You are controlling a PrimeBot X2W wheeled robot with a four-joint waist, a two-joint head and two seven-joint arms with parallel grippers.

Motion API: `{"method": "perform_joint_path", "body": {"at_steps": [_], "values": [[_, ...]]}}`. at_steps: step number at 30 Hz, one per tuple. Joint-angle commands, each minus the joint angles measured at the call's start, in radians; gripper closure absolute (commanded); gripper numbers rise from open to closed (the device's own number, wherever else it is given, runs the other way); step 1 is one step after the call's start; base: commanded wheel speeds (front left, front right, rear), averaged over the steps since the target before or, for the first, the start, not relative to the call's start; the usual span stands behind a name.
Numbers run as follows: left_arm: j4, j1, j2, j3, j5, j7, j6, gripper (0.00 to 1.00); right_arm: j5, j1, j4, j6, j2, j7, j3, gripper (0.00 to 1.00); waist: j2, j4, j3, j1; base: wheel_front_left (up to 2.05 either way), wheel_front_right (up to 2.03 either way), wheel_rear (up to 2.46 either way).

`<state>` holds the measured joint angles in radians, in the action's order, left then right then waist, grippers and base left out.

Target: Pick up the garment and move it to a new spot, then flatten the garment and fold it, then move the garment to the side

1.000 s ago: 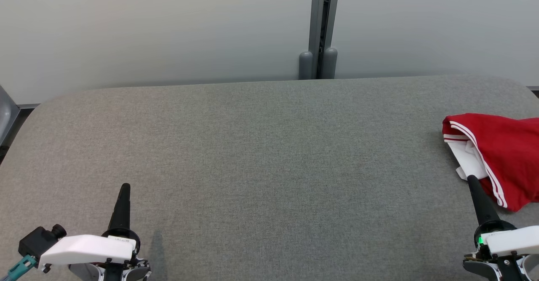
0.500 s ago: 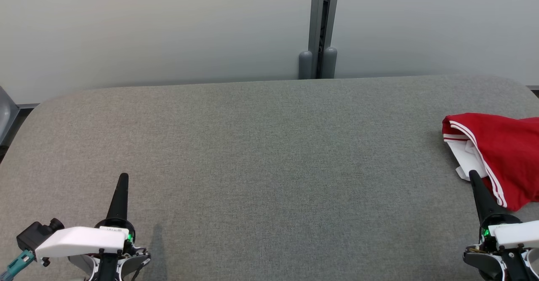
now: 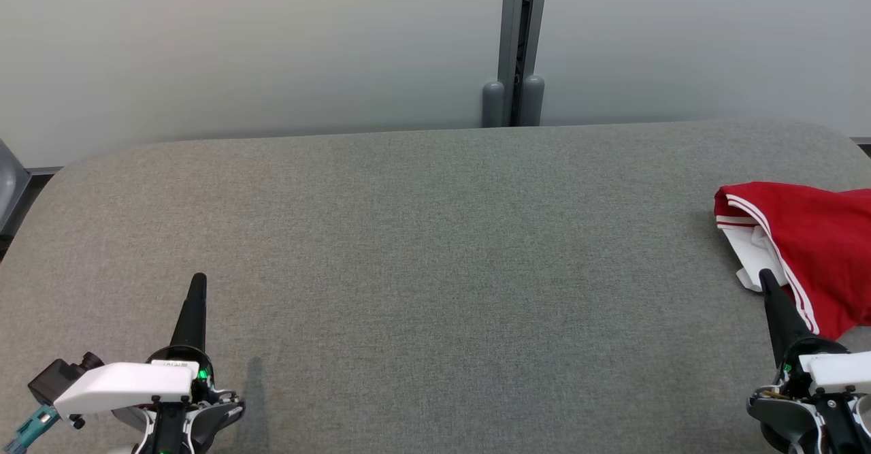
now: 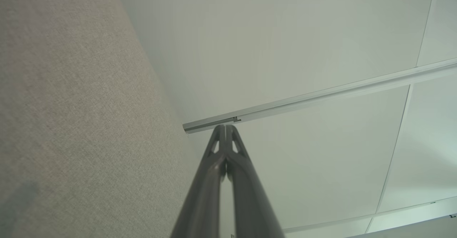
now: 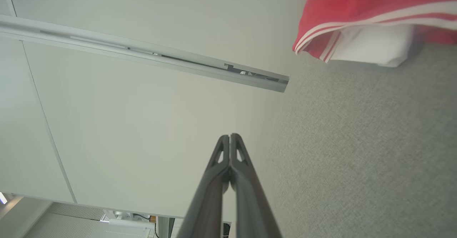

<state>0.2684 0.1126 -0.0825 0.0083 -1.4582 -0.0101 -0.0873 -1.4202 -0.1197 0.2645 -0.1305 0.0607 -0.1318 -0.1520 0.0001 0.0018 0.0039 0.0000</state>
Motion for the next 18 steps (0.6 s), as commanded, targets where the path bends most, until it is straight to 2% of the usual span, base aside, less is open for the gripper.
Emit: {"method": "perform_joint_path", "body": {"at_steps": [1,18], "values": [[0.001,0.028,-0.003,0.008,-0.019,-0.007,-0.009,1.00,-0.018,-0.020,-0.001,0.000,0.004,-0.006,-0.004,1.00,-0.0001,0.000,0.000,0.0000,0.00,0.00,0.00],[0.025,0.051,0.019,0.037,-0.116,-0.032,-0.036,1.00,-0.134,-0.053,0.039,0.000,0.001,-0.028,-0.017,1.00,-0.0001,-0.001,0.002,0.0000,0.00,0.00,0.00]]}}
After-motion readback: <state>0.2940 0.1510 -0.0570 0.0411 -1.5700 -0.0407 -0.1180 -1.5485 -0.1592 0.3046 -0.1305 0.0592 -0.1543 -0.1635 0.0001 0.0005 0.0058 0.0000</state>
